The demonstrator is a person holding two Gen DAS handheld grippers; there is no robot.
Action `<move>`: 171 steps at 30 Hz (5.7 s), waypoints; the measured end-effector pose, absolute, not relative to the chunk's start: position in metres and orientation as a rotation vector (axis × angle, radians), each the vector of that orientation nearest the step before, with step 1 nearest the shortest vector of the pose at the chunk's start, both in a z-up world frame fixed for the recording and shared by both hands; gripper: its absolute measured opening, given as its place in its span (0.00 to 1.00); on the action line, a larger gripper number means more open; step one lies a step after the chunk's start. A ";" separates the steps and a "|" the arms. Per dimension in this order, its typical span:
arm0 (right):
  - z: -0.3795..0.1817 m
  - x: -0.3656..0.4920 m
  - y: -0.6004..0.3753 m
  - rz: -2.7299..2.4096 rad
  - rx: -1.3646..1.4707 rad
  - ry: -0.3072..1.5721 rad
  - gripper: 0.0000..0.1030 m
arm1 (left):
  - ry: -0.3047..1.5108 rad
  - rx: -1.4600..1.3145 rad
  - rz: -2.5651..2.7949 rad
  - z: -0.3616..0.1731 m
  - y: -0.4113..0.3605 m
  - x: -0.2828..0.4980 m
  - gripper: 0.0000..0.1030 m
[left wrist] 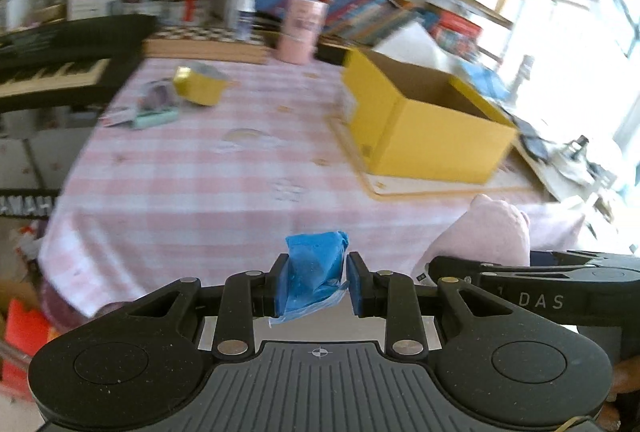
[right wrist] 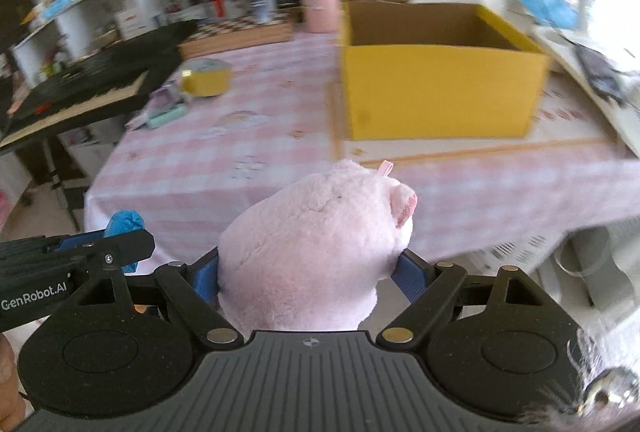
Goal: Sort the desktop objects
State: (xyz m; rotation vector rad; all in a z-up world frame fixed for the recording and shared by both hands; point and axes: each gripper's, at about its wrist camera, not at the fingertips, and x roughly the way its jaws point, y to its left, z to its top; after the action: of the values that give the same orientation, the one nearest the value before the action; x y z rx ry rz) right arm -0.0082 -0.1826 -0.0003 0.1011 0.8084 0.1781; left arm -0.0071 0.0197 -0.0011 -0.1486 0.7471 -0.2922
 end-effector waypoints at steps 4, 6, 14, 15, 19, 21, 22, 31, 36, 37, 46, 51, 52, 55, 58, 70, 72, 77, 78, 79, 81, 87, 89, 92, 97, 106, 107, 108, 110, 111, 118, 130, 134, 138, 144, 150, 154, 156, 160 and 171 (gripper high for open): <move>0.001 -0.021 -0.208 0.087 0.138 0.807 0.81 | 0.751 -0.119 -0.375 -0.001 -0.001 -0.005 0.27; 0.002 -0.025 -0.217 0.054 0.153 0.801 0.81 | 0.751 -0.106 -0.405 -0.001 -0.010 -0.004 0.27; 0.004 -0.034 -0.240 -0.006 0.178 0.790 0.81 | 0.746 -0.083 -0.464 0.000 -0.033 -0.001 0.27; 0.004 -0.034 -0.242 -0.009 0.181 0.789 0.81 | 0.747 -0.081 -0.468 0.000 -0.034 0.000 0.27; 0.005 -0.032 -0.247 -0.016 0.191 0.784 0.81 | 0.742 -0.073 -0.472 0.002 -0.040 0.001 0.27; 0.006 -0.030 -0.248 -0.015 0.190 0.781 0.81 | 0.741 -0.072 -0.471 0.003 -0.041 0.003 0.27; 0.007 -0.029 -0.250 -0.013 0.189 0.779 0.81 | 0.740 -0.070 -0.470 0.003 -0.043 0.003 0.28; 0.007 -0.016 -0.266 -0.019 0.199 0.783 0.81 | 0.741 -0.049 -0.480 0.005 -0.061 0.017 0.27; 0.003 -0.011 -0.281 -0.041 0.218 0.788 0.81 | 0.746 -0.021 -0.512 0.004 -0.079 0.024 0.27; 0.002 -0.010 -0.285 -0.048 0.225 0.789 0.81 | 0.746 -0.015 -0.517 0.003 -0.083 0.026 0.28; 0.001 0.017 -0.310 -0.054 0.271 0.776 0.81 | 0.717 0.020 -0.527 0.010 -0.104 0.052 0.27; 0.008 0.040 -0.320 -0.046 0.261 0.737 0.81 | 0.664 0.031 -0.520 0.020 -0.117 0.071 0.28; 0.010 0.045 -0.322 -0.045 0.257 0.727 0.81 | 0.646 0.033 -0.519 0.022 -0.120 0.074 0.28; 0.016 0.059 -0.328 -0.041 0.233 0.690 0.81 | 0.600 0.044 -0.515 0.030 -0.130 0.087 0.28; 0.025 0.076 -0.336 -0.038 0.209 0.633 0.81 | 0.565 0.042 -0.502 0.037 -0.138 0.104 0.28; 0.056 0.155 -0.365 0.070 0.091 0.509 0.82 | 0.503 0.083 -0.440 0.051 -0.180 0.178 0.28; 0.062 0.177 -0.371 0.100 0.063 0.498 0.82 | 0.515 0.096 -0.425 0.049 -0.186 0.191 0.28; 0.069 0.230 -0.379 0.173 -0.040 0.513 0.82 | 0.557 0.123 -0.381 0.038 -0.197 0.221 0.28; 0.069 0.239 -0.378 0.196 -0.057 0.528 0.82 | 0.566 0.127 -0.373 0.035 -0.199 0.226 0.28; 0.067 0.249 -0.377 0.229 -0.076 0.542 0.82 | 0.580 0.133 -0.366 0.031 -0.202 0.232 0.28; 0.063 0.266 -0.370 0.304 -0.124 0.564 0.82 | 0.610 0.146 -0.358 0.024 -0.206 0.240 0.28; 0.038 0.306 -0.343 0.430 -0.271 0.660 0.82 | 0.706 0.160 -0.332 0.004 -0.214 0.257 0.28; 0.028 0.322 -0.338 0.469 -0.284 0.734 0.82 | 0.728 0.152 -0.326 0.000 -0.215 0.260 0.28; 0.011 0.343 -0.333 0.505 -0.292 0.856 0.82 | 0.766 0.168 -0.326 -0.006 -0.219 0.265 0.28; -0.005 0.355 -0.324 0.531 -0.371 0.922 0.83 | 0.854 0.137 -0.344 -0.020 -0.218 0.272 0.28; -0.010 0.360 -0.316 0.542 -0.449 0.951 0.86 | 0.890 0.113 -0.333 -0.027 -0.220 0.272 0.30; -0.011 0.360 -0.316 0.545 -0.450 0.951 0.87 | 0.889 0.116 -0.331 -0.027 -0.221 0.272 0.30; -0.011 0.361 -0.316 0.545 -0.449 0.952 0.88 | 0.887 0.120 -0.328 -0.027 -0.222 0.271 0.31; -0.010 0.361 -0.317 0.544 -0.440 0.948 0.88 | 0.878 0.126 -0.323 -0.026 -0.222 0.273 0.34; -0.009 0.361 -0.319 0.540 -0.428 0.941 0.88 | 0.870 0.128 -0.319 -0.025 -0.222 0.272 0.39; 0.004 0.358 -0.332 0.506 -0.344 0.871 0.89 | 0.808 0.148 -0.303 -0.012 -0.220 0.262 0.53; 0.059 0.300 -0.372 0.358 -0.153 0.553 0.92 | 0.626 0.082 -0.171 0.036 -0.194 0.236 0.64; 0.069 0.271 -0.387 0.271 -0.096 0.447 0.96 | 0.560 0.043 -0.130 0.052 -0.186 0.218 0.66; 0.073 0.243 -0.397 0.207 -0.025 0.396 0.98 | 0.521 0.008 -0.093 0.059 -0.180 0.199 0.67; 0.068 0.203 -0.399 0.129 0.047 0.344 1.00 | 0.491 -0.055 -0.047 0.058 -0.167 0.173 0.68; 0.056 0.165 -0.391 0.066 0.033 0.313 1.00 | 0.466 -0.064 -0.022 0.056 -0.153 0.152 0.69; 0.049 0.149 -0.383 0.042 0.042 0.349 1.00 | 0.445 -0.070 -0.005 0.053 -0.142 0.140 0.70; 0.046 0.141 -0.380 0.020 0.052 0.363 1.00 | 0.445 -0.070 0.001 0.050 -0.137 0.135 0.70; 0.043 0.124 -0.375 -0.039 0.104 0.368 1.00 | 0.456 -0.084 -0.006 0.046 -0.126 0.124 0.70; 0.034 0.087 -0.342 -0.126 0.135 0.409 1.00 | 0.445 -0.054 -0.001 0.040 -0.087 0.089 0.71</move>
State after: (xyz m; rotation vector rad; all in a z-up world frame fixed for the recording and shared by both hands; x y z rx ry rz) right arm 0.0872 -0.3423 0.0340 0.1351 0.4087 -0.1257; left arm 0.0895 -0.0870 0.0403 -0.0542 0.4452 -0.0007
